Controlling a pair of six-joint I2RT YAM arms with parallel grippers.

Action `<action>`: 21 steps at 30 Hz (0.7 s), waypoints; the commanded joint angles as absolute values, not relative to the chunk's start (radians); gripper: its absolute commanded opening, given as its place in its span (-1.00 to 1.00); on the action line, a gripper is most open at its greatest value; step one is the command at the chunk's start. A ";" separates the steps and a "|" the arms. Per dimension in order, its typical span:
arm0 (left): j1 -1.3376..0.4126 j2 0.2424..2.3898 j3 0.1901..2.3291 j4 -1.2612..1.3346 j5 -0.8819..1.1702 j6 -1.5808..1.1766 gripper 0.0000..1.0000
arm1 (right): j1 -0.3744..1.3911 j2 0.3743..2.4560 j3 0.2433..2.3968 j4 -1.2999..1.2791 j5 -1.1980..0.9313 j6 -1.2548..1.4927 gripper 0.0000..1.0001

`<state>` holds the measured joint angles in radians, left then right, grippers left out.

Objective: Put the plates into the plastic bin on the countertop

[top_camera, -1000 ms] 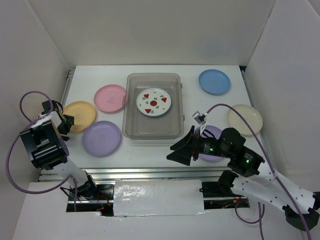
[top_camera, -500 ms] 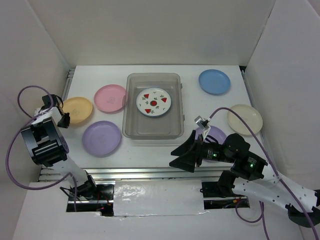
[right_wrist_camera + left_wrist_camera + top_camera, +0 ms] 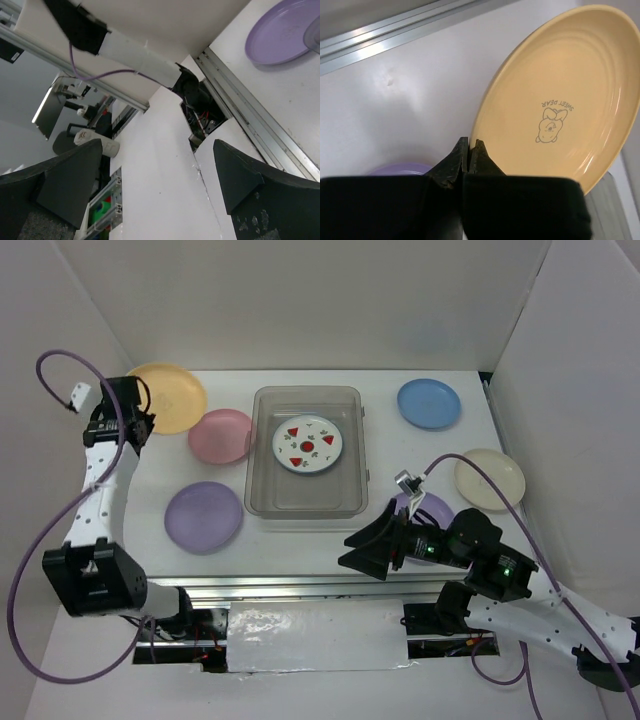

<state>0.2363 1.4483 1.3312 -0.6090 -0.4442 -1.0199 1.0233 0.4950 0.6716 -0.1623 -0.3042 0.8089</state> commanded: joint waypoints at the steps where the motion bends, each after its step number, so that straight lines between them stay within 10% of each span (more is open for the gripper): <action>1: 0.118 1.327 1.408 -0.563 -0.502 -0.905 -1.00 | 1.032 0.503 0.735 -0.199 -0.224 0.813 1.00; 21: -0.348 2.098 2.025 -0.628 -0.098 -0.683 -1.00 | 1.028 0.403 0.862 -0.457 0.058 0.882 1.00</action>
<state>-0.3595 2.1345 1.9728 -0.6392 -0.1184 -0.7017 1.0252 0.4088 0.8330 -0.4137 0.0170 0.8661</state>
